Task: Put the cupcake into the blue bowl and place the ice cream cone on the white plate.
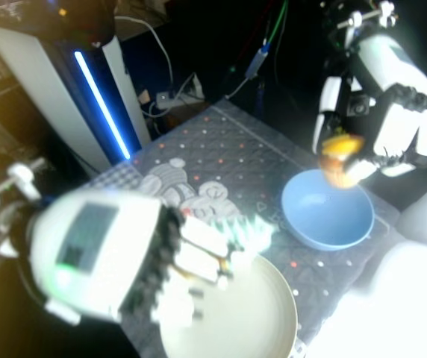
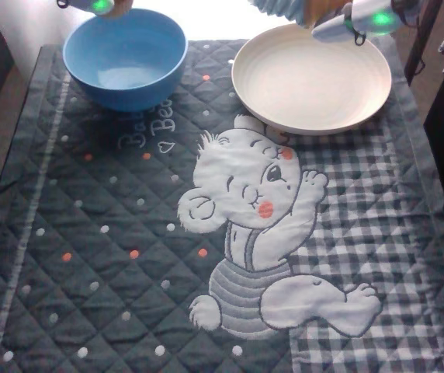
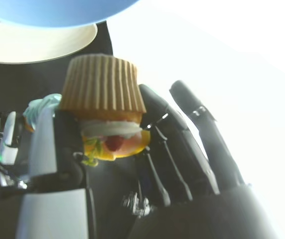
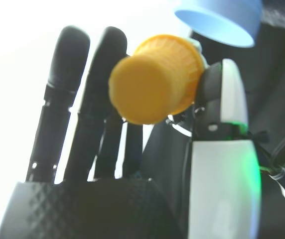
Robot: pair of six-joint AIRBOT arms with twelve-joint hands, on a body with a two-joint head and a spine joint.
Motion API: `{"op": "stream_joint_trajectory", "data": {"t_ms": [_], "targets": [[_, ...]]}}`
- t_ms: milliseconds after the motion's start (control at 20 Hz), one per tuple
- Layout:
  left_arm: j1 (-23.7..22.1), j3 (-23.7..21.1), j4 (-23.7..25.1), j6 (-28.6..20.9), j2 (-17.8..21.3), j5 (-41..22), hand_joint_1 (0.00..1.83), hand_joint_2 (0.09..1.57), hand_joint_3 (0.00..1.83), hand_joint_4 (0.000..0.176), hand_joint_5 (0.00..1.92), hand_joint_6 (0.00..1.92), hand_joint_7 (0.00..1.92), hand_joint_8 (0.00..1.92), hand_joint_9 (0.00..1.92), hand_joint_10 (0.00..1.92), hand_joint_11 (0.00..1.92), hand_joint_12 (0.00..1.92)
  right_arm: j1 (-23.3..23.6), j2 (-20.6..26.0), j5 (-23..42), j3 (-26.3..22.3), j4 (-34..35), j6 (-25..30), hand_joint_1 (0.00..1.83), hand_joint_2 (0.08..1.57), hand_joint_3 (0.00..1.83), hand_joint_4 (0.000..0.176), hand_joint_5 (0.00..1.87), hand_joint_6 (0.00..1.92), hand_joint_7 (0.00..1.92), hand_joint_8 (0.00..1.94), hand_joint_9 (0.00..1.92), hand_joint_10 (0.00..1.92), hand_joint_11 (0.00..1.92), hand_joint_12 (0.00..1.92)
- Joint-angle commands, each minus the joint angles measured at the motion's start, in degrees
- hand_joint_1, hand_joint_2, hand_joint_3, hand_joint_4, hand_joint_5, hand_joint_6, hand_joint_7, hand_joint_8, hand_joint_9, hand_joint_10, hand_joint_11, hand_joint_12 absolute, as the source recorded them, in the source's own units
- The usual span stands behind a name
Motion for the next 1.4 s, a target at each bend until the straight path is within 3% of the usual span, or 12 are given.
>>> {"op": "stream_joint_trajectory", "data": {"t_ms": [0,100,200,350,800,850,900,1000,1100,1150,1250,1350], "targets": [[-0.9,0.75,-1.73,-0.53,-0.56,-3.12,1.37,1.06,0.0,0.0,1.17,0.4,1.08,0.94,1.01,1.06,0.63,1.4,0.99,-0.65,5.65,0.61,1.51,0.29,1.28,1.05,0.0,0.0,1.03,0.8,1.25,0.63,1.51,0.03,1.2,0.97],[-0.34,2.5,-1.74,-0.69,-2.43,-1.72,1.4,1.06,0.0,0.0,1.17,0.34,1.08,0.94,1.03,1.13,0.68,1.36,1.0,-1.88,4.18,2.54,2.66,0.29,1.29,1.05,0.0,0.0,1.05,0.71,1.23,0.74,1.52,0.03,1.21,0.97],[0.24,3.65,-1.74,-1.52,-3.64,-1.43,1.39,1.07,0.0,0.0,0.96,0.85,1.07,0.83,1.08,0.98,0.88,1.02,1.0,-2.23,3.66,3.23,3.31,0.28,1.28,1.05,0.0,0.0,1.06,0.72,1.22,0.73,1.53,0.04,1.22,1.01],[1.02,4.14,-1.75,-1.77,-4.34,-0.86,1.39,1.07,0.0,0.0,1.0,0.93,1.07,0.78,1.02,1.01,0.78,0.87,1.0,-2.44,3.35,3.33,3.58,0.28,1.29,1.05,0.0,0.0,1.05,0.72,1.23,0.72,1.54,0.04,1.25,0.96],[1.39,5.38,0.86,-3.75,-6.29,0.06,1.38,1.09,0.0,0.0,0.99,0.88,1.01,0.91,0.97,1.11,0.72,1.11,0.99,-2.64,3.12,3.34,3.79,0.29,1.27,1.03,0.0,0.0,1.09,0.75,1.25,0.6,1.52,0.01,1.24,0.89],[1.38,5.36,0.98,-3.75,-6.34,0.02,1.21,1.12,0.01,0.0,0.95,1.0,0.85,0.41,0.85,0.56,0.64,1.06,0.99,-2.64,3.12,3.34,3.79,0.29,1.22,0.98,0.0,0.0,0.94,0.28,1.1,0.29,1.38,0.0,1.09,0.96],[1.38,5.3,1.27,-3.75,-6.35,0.01,1.29,1.03,0.0,0.0,0.83,0.43,0.82,0.14,0.84,0.23,0.57,0.97,0.99,-2.64,3.12,3.33,3.78,0.29,1.14,0.95,0.0,0.0,0.87,0.08,0.94,0.09,1.2,0.0,0.94,1.02],[1.39,5.2,1.52,-3.75,-6.35,-0.05,1.29,0.97,0.0,0.0,0.81,0.04,0.73,0.01,0.73,0.02,0.41,0.76,0.99,-2.64,3.12,3.29,3.77,0.3,0.96,0.88,0.0,0.0,0.63,0.0,0.66,0.0,0.88,0.0,0.66,1.07],[1.41,5.01,2.01,-3.76,-6.32,-0.04,1.28,0.95,0.0,0.0,0.75,0.0,0.65,0.0,0.52,0.0,0.04,0.76,0.99,-2.64,3.12,3.29,3.77,0.31,0.85,0.84,0.0,0.026,0.43,0.0,0.58,0.0,0.56,0.0,0.15,1.28],[1.49,4.96,2.08,-3.76,-6.32,-0.05,1.28,0.95,0.0,0.0,0.75,0.0,0.65,0.0,0.52,0.0,0.04,0.76,0.99,-2.63,3.12,3.28,3.78,0.41,0.85,0.84,0.0,0.026,0.43,0.0,0.58,0.0,0.56,0.0,0.15,1.28],[1.86,4.89,2.1,-3.77,-6.36,-0.31,1.29,0.94,0.0,0.0,0.72,0.0,0.64,0.0,0.54,0.0,0.1,0.72,0.99,-2.61,3.12,3.21,3.78,0.54,0.79,0.84,0.0,0.069,0.32,0.0,0.47,0.0,0.36,0.0,0.0,0.95],[2.14,4.85,2.15,-3.77,-6.48,-0.45,1.29,0.92,0.0,0.0,0.72,0.0,0.64,0.0,0.51,0.0,0.02,0.8,0.99,-2.6,3.12,3.08,3.78,0.58,0.77,0.86,0.0,0.063,0.29,0.0,0.46,0.01,0.37,0.01,0.0,1.02]]}}
